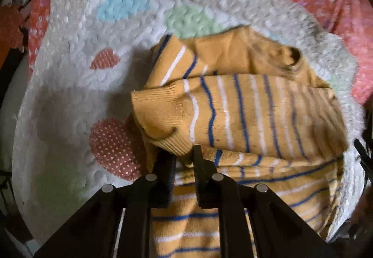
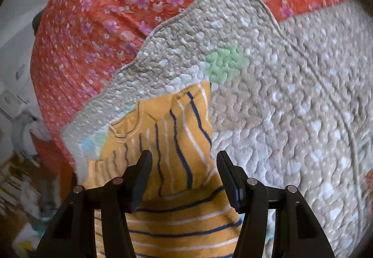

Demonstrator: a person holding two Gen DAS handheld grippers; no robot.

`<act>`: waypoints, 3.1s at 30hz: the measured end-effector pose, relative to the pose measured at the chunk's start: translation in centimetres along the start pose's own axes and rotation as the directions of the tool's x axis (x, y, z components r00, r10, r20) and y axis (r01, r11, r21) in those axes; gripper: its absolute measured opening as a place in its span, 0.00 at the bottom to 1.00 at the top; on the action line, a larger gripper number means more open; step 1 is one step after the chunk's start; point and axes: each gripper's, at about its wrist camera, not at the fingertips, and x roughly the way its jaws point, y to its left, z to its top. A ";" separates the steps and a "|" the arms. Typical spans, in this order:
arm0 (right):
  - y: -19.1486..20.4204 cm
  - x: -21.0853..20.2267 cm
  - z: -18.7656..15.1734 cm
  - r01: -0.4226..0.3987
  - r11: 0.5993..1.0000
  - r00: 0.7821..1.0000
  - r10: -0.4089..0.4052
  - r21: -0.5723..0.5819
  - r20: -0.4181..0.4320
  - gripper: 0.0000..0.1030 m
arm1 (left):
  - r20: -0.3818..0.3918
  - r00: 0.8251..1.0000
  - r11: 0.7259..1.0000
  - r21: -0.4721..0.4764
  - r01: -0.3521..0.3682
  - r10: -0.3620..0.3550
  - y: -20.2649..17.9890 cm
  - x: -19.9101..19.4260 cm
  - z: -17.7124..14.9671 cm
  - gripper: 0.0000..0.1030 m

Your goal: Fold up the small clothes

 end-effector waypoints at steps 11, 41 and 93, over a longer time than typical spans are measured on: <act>-0.8 6.7 0.1 -0.006 1.000 0.988 0.007 0.003 -0.157 0.28 | 0.122 0.991 0.993 -0.088 0.074 -0.063 -0.1 -4.4 1.2 0.20; -5.4 -2.8 -9.8 0.043 0.985 0.972 -0.003 0.167 -0.235 0.40 | -0.031 0.990 0.963 -0.240 0.126 -0.137 3.8 -4.4 -10.8 0.51; -1.1 -17.3 -26.0 -0.052 0.998 0.911 0.064 0.040 -0.407 0.10 | -0.127 0.857 0.837 -0.326 0.439 -0.499 3.0 -10.9 -27.8 0.08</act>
